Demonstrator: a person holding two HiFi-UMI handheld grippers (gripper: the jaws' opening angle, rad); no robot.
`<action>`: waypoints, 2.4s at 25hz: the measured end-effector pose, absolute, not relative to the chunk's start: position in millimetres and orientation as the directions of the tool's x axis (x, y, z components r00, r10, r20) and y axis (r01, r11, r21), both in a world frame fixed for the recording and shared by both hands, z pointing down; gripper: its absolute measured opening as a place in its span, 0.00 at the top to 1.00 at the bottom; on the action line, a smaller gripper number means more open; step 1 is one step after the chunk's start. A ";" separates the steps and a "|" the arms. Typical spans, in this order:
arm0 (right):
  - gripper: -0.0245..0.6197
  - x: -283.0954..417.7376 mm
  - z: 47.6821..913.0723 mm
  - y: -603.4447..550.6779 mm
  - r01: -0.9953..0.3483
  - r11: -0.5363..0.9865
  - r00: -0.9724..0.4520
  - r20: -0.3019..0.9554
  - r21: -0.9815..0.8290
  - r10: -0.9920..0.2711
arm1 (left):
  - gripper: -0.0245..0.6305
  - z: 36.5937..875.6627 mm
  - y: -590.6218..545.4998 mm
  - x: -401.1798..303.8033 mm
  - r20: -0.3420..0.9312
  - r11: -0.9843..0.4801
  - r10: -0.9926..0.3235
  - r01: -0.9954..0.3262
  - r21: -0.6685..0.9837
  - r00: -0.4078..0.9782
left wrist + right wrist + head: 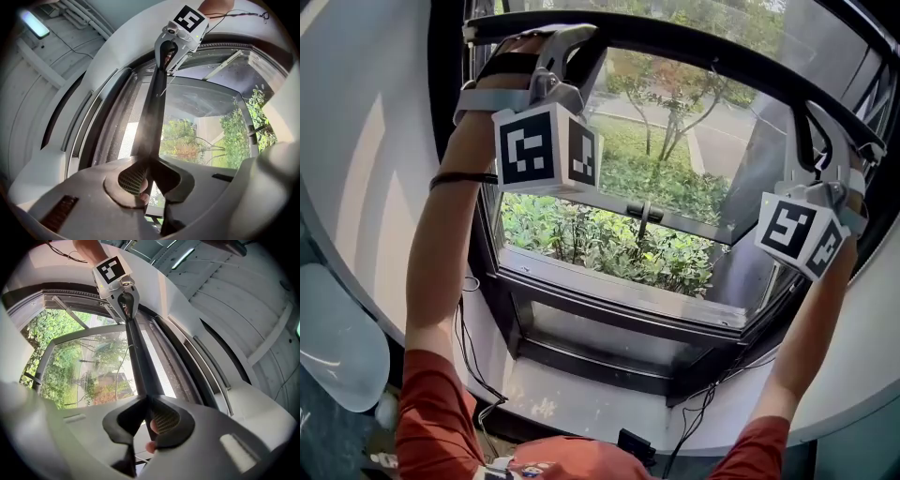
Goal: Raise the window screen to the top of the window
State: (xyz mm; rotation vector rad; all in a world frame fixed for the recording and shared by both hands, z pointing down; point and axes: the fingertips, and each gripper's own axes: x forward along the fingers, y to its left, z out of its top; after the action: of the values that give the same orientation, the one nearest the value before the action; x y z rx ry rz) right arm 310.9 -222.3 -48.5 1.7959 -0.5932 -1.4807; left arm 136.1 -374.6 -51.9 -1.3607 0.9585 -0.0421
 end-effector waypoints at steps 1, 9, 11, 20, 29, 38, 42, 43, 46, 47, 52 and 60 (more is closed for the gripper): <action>0.89 310.7 -52.6 -222.9 0.096 -0.636 0.231 -0.638 0.766 -0.734 | 0.90 -56.1 -375.0 135.8 -0.554 0.272 -0.541 -0.492 -0.827 0.633; 0.89 309.9 -79.6 -224.1 0.126 -0.643 0.227 -0.653 0.756 -0.723 | 0.90 -82.7 -375.6 135.3 -0.578 0.281 -0.530 -0.514 -0.810 0.621; 0.89 309.4 -85.9 -223.5 0.129 -0.645 0.229 -0.655 0.753 -0.720 | 0.90 -88.9 -375.0 135.2 -0.580 0.284 -0.530 -0.515 -0.809 0.618; 0.89 312.1 -117.8 -225.2 0.139 -0.652 0.245 -0.664 0.746 -0.707 | 0.89 -121.9 -376.0 136.4 -0.634 0.310 -0.516 -0.564 -0.765 0.576; 0.89 313.6 -150.3 -227.7 0.167 -0.653 0.262 -0.671 0.739 -0.693 | 0.89 -154.5 -377.0 137.1 -0.663 0.335 -0.514 -0.584 -0.740 0.544; 0.89 316.2 -180.2 -228.2 0.202 -0.665 0.279 -0.693 0.720 -0.665 | 0.89 -185.4 -376.8 140.2 -0.699 0.372 -0.499 -0.601 -0.707 0.512; 0.89 317.4 -194.8 -228.2 0.226 -0.658 0.296 -0.694 0.718 -0.656 | 0.89 -199.8 -377.2 140.4 -0.707 0.411 -0.495 -0.581 -0.703 0.505; 0.89 317.1 -198.9 -228.6 0.230 -0.658 0.298 -0.696 0.717 -0.653 | 0.89 -203.9 -377.4 140.0 -0.712 0.428 -0.492 -0.572 -0.699 0.501; 0.89 317.5 -211.3 -230.2 0.244 -0.656 0.308 -0.698 0.714 -0.646 | 0.90 -216.5 -377.5 138.7 -0.725 0.465 -0.493 -0.558 -0.687 0.482; 0.89 317.7 -214.8 -230.7 0.248 -0.655 0.313 -0.699 0.714 -0.644 | 0.90 -219.9 -378.0 138.8 -0.727 0.470 -0.496 -0.557 -0.685 0.475; 0.89 318.6 -228.2 -231.4 0.266 -0.651 0.326 -0.702 0.711 -0.633 | 0.90 -233.0 -379.4 141.0 -0.737 0.483 -0.506 -0.560 -0.672 0.448; 0.89 319.6 -244.4 -233.1 0.293 -0.644 0.338 -0.707 0.707 -0.622 | 0.90 -248.8 -380.6 140.7 -0.746 0.495 -0.518 -0.564 -0.660 0.418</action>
State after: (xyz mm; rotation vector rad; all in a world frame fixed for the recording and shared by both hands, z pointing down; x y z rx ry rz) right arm 319.6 -233.1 -244.4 1.7911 -0.2919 -1.4222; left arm 140.7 -380.6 -248.8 -1.1291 1.2122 0.0384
